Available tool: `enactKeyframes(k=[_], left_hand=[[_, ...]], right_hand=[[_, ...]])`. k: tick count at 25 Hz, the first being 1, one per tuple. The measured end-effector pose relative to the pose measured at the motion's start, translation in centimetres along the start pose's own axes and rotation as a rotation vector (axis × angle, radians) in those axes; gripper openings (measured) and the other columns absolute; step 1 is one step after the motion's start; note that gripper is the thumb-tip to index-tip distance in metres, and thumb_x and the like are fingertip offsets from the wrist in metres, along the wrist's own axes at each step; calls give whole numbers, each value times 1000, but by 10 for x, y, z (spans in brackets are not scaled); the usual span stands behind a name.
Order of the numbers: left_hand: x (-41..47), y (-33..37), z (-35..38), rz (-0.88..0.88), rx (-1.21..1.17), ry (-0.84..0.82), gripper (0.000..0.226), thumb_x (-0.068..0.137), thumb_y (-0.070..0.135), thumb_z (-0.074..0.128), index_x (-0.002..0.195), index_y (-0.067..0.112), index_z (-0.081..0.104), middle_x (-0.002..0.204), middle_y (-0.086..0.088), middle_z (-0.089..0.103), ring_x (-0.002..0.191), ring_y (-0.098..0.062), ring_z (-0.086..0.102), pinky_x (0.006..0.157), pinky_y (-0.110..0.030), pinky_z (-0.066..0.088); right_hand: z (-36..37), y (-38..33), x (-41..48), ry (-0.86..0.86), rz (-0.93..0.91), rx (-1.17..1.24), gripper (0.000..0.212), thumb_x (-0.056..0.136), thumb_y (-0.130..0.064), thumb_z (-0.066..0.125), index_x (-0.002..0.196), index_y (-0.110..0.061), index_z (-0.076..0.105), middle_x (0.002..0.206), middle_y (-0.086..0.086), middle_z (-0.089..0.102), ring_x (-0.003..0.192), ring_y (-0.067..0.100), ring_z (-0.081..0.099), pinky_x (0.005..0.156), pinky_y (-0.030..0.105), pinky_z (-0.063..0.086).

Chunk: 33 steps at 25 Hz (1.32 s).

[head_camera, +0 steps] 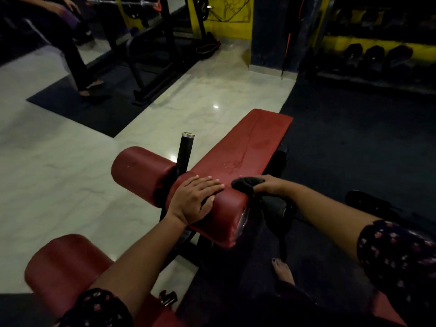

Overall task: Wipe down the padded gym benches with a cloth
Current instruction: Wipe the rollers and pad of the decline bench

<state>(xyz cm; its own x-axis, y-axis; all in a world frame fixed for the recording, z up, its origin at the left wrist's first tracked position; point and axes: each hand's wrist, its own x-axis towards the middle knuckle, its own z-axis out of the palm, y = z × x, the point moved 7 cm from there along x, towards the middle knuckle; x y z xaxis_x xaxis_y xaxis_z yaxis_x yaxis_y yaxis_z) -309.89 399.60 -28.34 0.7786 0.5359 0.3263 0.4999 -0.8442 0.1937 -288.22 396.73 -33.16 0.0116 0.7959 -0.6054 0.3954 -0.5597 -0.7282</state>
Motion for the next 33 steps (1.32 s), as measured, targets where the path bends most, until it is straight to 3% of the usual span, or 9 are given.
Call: enactKeyframes(k=[3,6,8,11,14,19,26,30,33], left_hand=[[2,0,-2,-17,1,41,43,87,29,45,123,24,69,128,2,66,121,-17,60,106,-39,40],[0,-3,-6,-151,31,53,50,86,34,46,133,27,60,135,1,61,127,-18,55,108,-43,37],[-4,-11,-7,-439,97,62,67,85,46,43,150,30,33,154,2,39,142,-18,33,116,-52,21],[-15,0,4,-1104,61,26,83,90,52,39,156,33,-7,165,5,-8,151,-17,-9,119,-49,-9],[-15,23,19,-1487,-28,38,86,95,51,47,157,24,-5,165,-2,-13,150,-22,-16,122,-47,-3],[-17,23,17,-1492,5,70,95,79,67,31,157,25,-1,165,3,-10,151,-16,-15,123,-45,0],[-17,21,14,-1495,-33,134,94,76,63,38,157,28,5,165,7,-6,150,-12,-13,123,-43,2],[-19,23,13,-1483,-38,156,99,71,71,31,157,27,9,165,6,-2,151,-12,-11,123,-43,3],[-17,24,12,-1494,-30,157,99,71,70,31,157,26,10,165,6,-1,151,-12,-10,123,-42,2]], right_hand=[[7,23,15,71,7,237,40,88,8,55,127,4,56,109,11,59,89,18,56,60,10,46],[8,30,30,82,13,380,34,86,9,58,118,-3,60,90,6,63,71,12,57,53,12,47],[-1,-4,50,3,-66,363,30,87,6,60,112,-11,58,85,4,62,73,16,59,51,11,48],[2,-77,75,-148,-282,209,32,87,2,65,112,-16,56,92,1,63,86,20,60,58,9,48],[44,-117,87,-372,-382,4,48,85,4,64,129,-15,56,112,4,65,99,17,60,81,18,49],[54,-103,105,-407,-316,-167,33,85,-2,60,118,-3,64,111,17,67,96,23,61,81,33,49],[-28,7,67,-807,-328,-404,60,59,-24,66,118,-10,65,113,11,69,99,18,66,92,35,52],[-27,-53,84,-528,-452,-291,50,82,5,65,130,-5,56,112,7,64,104,23,63,75,14,49],[6,-62,50,-590,-504,-247,58,83,11,61,137,-7,48,97,0,60,78,2,59,62,4,42]])
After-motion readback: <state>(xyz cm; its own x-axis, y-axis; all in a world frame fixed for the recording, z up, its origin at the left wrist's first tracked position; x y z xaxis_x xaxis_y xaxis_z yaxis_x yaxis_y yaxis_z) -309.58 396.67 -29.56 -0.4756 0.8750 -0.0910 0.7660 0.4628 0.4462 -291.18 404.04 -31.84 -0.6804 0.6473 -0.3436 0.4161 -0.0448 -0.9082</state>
